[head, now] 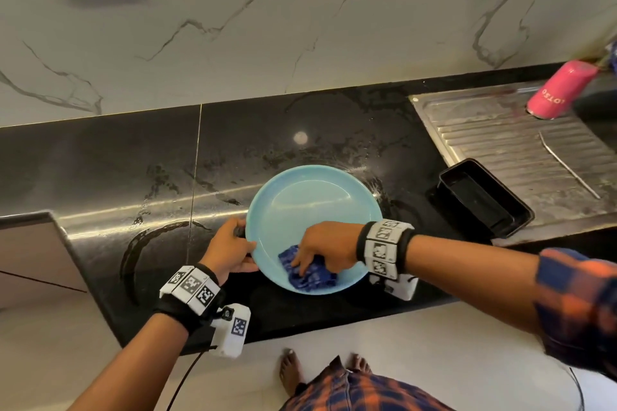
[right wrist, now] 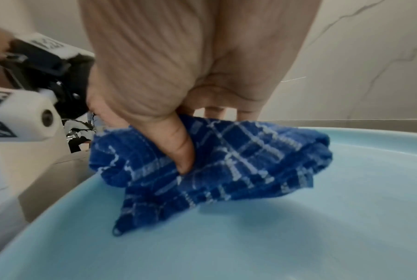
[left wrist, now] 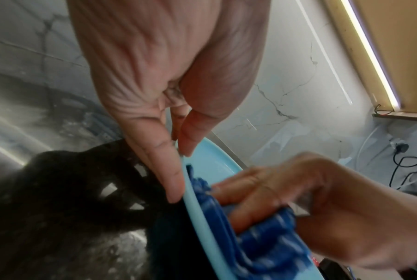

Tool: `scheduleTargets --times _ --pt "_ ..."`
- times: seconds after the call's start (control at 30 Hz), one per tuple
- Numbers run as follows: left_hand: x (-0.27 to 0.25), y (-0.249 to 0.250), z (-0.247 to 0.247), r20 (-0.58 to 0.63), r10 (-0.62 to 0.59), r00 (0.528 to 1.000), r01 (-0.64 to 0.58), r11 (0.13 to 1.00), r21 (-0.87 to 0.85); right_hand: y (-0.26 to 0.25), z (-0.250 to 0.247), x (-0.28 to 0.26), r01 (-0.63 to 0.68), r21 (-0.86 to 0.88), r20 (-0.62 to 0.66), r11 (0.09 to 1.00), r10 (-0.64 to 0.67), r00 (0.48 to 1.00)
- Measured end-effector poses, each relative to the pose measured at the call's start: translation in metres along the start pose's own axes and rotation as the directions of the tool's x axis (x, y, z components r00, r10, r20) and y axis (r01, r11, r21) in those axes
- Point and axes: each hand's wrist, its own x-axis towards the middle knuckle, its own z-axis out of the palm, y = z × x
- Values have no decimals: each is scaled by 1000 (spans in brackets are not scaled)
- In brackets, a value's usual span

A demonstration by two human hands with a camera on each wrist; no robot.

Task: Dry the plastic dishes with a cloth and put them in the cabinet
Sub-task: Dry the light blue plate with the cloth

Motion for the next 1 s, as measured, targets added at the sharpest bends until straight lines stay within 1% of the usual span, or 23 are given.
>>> scheduleTargets --times 0.1,0.2,0.3,0.37,0.47,0.5,0.67,0.77,0.87,0.93,1.0 --pt "-2 -2 -2 18 -17 1000 18 998 -52 -14 -11 38 45 -142 -64 989 -55 996" --pt "-2 -2 -4 15 -10 1000 11 997 -71 -17 -26 62 66 -282 -94 957 -96 991" --pt "-1 -4 -3 0 3 1000 -3 997 -77 -9 -38 75 54 -372 -139 927 -113 984" --pt "0 -5 -1 -11 16 1000 -16 999 -50 -2 -41 80 7 -396 -195 918 -92 977" --pt "5 -5 -2 -34 29 999 -28 999 33 11 -47 80 -127 -372 -305 920 8 952" --pt "6 -4 -2 -40 28 999 -26 998 57 17 -50 77 -175 -362 -325 916 53 944" --pt "6 0 1 -88 54 995 -35 977 210 48 -64 46 -383 -344 -361 857 256 897" --pt "5 0 5 -100 49 994 -25 973 231 58 -59 20 -485 -310 -339 817 382 860" --pt "5 -1 7 -108 27 994 -4 978 207 54 -50 -6 -563 -249 -279 788 499 821" --pt "6 -1 8 -110 16 994 4 983 185 45 -39 -24 -594 -204 -225 778 554 802" --pt "5 -1 10 -117 42 992 -15 975 223 33 -26 -39 -612 -127 -187 781 587 788"
